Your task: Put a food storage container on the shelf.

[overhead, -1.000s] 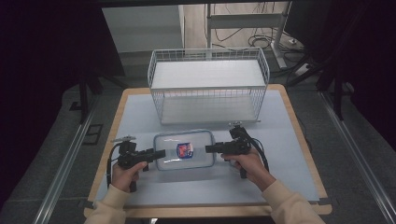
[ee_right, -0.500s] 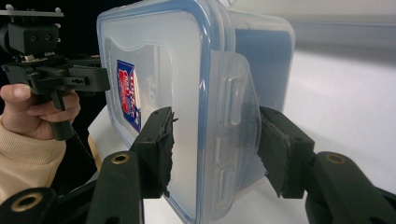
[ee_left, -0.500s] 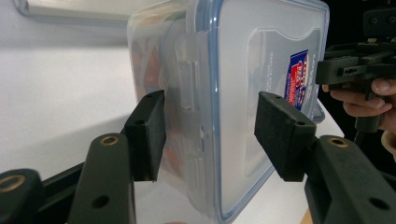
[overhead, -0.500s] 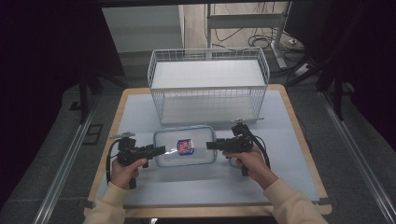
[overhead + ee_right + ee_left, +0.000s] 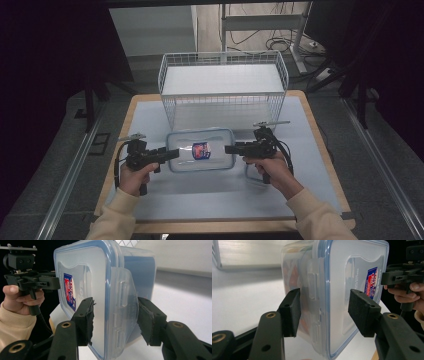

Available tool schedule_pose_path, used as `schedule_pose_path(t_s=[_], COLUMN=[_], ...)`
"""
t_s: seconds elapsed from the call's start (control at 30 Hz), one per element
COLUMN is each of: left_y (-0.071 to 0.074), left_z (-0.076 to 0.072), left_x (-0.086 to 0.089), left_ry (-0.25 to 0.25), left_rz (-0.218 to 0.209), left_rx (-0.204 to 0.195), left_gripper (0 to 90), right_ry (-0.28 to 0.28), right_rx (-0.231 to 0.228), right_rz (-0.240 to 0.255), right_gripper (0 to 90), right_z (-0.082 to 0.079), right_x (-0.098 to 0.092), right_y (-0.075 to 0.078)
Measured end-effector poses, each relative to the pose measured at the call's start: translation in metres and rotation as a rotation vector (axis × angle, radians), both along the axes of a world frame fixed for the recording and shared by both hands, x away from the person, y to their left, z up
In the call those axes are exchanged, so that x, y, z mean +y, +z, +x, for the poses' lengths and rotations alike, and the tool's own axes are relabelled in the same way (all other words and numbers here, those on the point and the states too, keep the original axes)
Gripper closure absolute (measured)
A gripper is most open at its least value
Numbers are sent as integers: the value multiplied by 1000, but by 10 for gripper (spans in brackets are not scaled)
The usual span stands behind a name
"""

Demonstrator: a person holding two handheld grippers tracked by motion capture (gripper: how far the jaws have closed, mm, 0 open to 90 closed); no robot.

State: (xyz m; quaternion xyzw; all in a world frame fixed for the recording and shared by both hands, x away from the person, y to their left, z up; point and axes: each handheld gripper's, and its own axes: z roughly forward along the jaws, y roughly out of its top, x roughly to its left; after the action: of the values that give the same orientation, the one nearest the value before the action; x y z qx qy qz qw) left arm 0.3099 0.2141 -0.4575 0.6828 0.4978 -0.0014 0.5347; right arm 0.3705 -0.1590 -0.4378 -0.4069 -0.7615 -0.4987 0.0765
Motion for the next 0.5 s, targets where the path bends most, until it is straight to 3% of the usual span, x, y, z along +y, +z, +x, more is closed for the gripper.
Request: schedule_pose_path(t_s=[0.5], left_y=[37], left_z=[9], left_x=[-7], left_ry=[-2], left_rz=[8], left_rx=[-72], left_gripper=[453], right_ry=[-9], right_rx=[-86], right_rz=[14], right_gripper=[494], right_z=[5], right_x=[-7], right_y=[37])
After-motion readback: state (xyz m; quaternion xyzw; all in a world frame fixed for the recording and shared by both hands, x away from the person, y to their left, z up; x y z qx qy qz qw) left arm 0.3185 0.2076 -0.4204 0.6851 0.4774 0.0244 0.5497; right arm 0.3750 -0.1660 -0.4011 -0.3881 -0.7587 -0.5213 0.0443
